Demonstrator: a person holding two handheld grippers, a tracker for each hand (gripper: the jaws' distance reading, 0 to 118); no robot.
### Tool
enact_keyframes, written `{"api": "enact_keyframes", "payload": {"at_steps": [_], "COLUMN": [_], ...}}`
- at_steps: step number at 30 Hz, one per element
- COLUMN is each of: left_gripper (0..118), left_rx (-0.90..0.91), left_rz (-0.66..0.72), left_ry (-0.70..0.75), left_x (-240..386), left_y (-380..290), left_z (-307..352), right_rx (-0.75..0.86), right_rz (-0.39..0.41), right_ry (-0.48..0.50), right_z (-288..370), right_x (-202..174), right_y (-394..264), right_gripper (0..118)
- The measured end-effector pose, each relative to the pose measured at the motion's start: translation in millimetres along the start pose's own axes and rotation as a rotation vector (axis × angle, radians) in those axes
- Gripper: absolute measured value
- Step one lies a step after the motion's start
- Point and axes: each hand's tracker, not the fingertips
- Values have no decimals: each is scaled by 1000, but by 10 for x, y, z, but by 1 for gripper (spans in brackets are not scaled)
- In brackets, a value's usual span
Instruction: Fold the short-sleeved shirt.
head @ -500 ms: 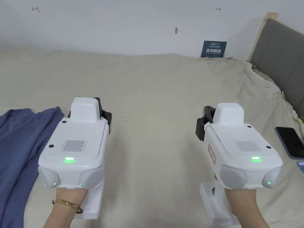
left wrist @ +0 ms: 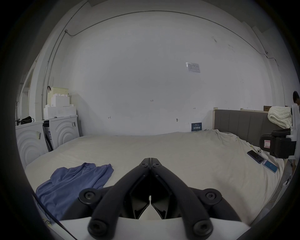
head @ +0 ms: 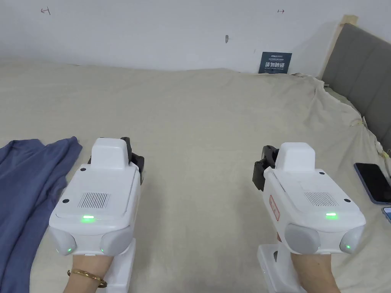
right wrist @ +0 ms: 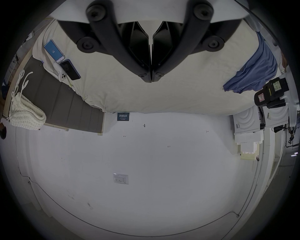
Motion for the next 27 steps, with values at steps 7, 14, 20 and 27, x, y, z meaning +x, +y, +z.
{"api": "enact_keyframes", "payload": {"at_steps": [7, 14, 20, 27], "left_gripper": [0, 0, 0, 0], "left_rx": [9, 9, 13, 12], "left_rz": [-5, -1, -3, 1], "left_ry": [-7, -13, -16, -18], "left_x": [10, 20, 37, 42], "left_y": [29, 29, 36, 33], "left_z": [9, 18, 18, 14], "right_rx": [1, 2, 2, 5], "right_rz": [0, 4, -3, -4], "right_ry": [4, 2, 8, 11], "right_z": [22, 49, 57, 68], "right_x": [-15, -16, -6, 2], "right_y": [6, 13, 20, 16], "right_gripper": [0, 0, 0, 0]}}
